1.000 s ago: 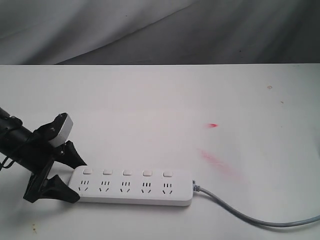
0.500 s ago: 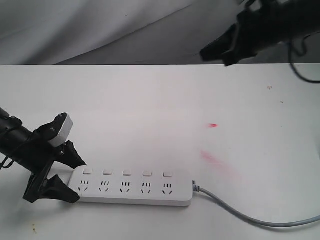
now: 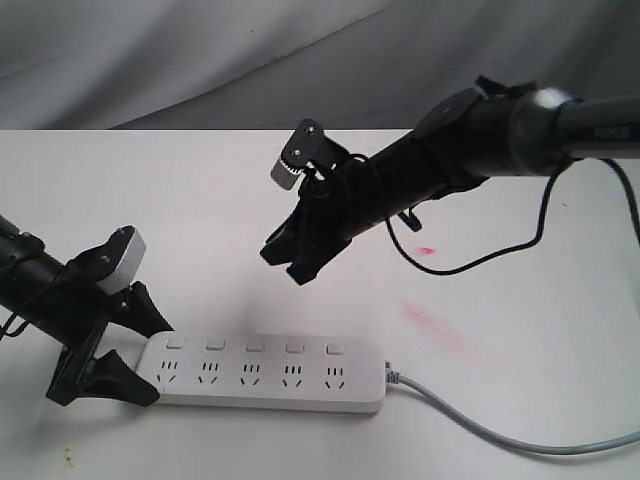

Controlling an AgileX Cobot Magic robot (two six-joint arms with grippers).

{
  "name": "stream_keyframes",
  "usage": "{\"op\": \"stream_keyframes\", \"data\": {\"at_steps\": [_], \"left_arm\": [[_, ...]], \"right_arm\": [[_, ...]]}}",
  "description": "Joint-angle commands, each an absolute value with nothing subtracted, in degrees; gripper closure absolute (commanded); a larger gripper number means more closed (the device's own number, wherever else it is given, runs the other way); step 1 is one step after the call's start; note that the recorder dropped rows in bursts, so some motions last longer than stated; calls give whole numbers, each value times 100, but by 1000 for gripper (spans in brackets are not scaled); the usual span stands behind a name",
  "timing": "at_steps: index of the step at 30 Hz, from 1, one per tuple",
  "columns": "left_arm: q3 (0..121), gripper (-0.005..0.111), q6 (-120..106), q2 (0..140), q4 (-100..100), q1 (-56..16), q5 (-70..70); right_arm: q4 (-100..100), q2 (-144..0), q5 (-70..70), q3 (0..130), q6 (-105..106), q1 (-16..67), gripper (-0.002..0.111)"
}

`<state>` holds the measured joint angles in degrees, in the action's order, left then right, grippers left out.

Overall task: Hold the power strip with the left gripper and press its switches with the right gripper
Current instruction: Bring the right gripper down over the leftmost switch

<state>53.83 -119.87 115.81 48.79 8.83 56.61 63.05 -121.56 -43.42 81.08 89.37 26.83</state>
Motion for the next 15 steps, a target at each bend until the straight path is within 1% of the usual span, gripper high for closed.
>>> {"op": "stream_keyframes", "data": {"at_steps": [1,2,5,15], "left_arm": [[5355,51,-11999,11631,4416,844,5394],[5355,51,-11999,11631,4416,844,5394],[5355,51,-11999,11631,4416,844,5394],[5355,51,-11999,11631,4416,844,5394]], "right_arm": [[6733,-12237,-4233,8146,9152,2876,65],[6860,-12237,-4230,8146,9239,2905,58],[7168,-12237,-4204,8146,9585,3002,51],[7583,-12429,-3977,8192,10044,3523,51]]}}
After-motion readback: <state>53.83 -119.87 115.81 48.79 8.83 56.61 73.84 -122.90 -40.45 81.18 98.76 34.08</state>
